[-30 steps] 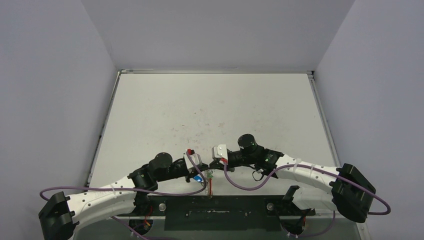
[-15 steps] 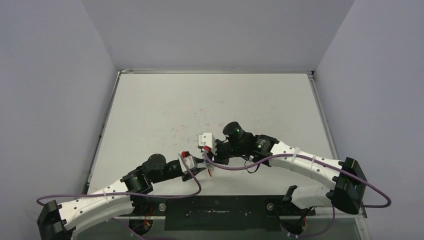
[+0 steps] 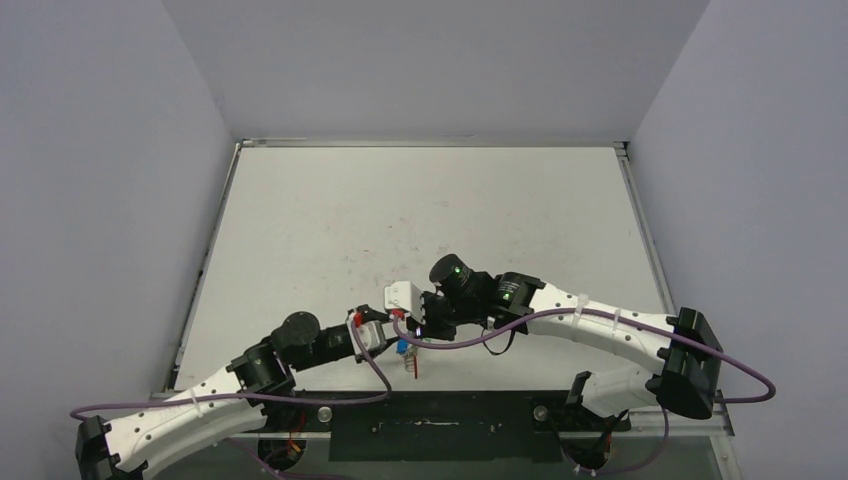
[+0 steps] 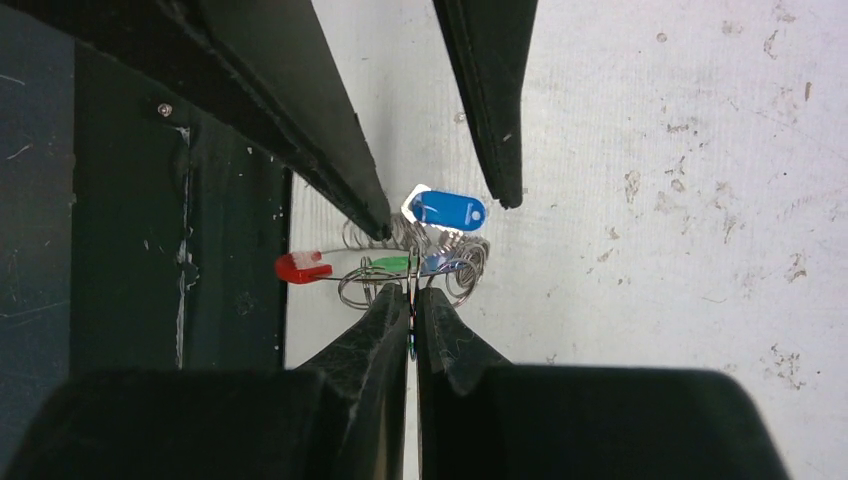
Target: Put the keys on the keyring
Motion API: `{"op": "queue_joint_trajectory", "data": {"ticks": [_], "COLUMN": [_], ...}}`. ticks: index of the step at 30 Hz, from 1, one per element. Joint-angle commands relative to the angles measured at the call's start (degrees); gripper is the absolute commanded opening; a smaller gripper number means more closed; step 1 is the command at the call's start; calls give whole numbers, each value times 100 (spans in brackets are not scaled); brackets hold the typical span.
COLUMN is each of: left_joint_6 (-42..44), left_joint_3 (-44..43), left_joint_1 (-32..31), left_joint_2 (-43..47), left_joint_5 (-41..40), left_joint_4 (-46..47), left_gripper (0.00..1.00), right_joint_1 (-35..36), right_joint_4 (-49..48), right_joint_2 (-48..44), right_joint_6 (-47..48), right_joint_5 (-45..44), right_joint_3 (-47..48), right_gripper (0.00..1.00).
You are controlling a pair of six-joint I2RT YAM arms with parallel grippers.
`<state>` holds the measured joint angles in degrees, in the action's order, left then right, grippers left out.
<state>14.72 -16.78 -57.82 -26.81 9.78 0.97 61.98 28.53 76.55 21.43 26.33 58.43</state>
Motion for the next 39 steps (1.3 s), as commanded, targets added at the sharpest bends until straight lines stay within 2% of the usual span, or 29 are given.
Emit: {"op": "queue_joint_trajectory", "data": {"ticks": [1,5,13,16,23,25,27,29,32,39], "left_joint_6": [240,229,293,322,373,368,365,365,405,368], "left_joint_3": [-215,-199,-114,-77,-63,-71,-84,-112,-156,-89], "left_joint_1": [-10,-10,-10,-12,-10,-10,-10,-13,-19,-19], "left_joint_2": [-140,-502,-832,-797,-848,-910,-979,-1069,-1140,-1052], "left_joint_5": [516,798,645,592,594,604,612,623,647,620], "left_joint_4": [148,545,1052,1089,1094,1121,1156,1165,1156,1090], "left_gripper": [38,36,14,0,0,14,20,17,0,0], "right_joint_1": [54,64,86,93,99,101,97,105,102,91], "right_joint_4": [-120,-140,-138,-161,-207,-208,-228,-232,-236,-392], "right_joint_2": [13,67,80,66,48,45,35,35,35,-27], "right_joint_6": [-20,-34,-16,-7,-7,-7,-7,-7,-7,-13], "right_joint_5": [-86,-76,-62,-50,-24,-19,-13,1,-12,-123], "right_joint_3": [300,301,286,259,231,230,230,230,214,115], "right_gripper": [0,0,0,0,0,0,0,0,0,0]}}
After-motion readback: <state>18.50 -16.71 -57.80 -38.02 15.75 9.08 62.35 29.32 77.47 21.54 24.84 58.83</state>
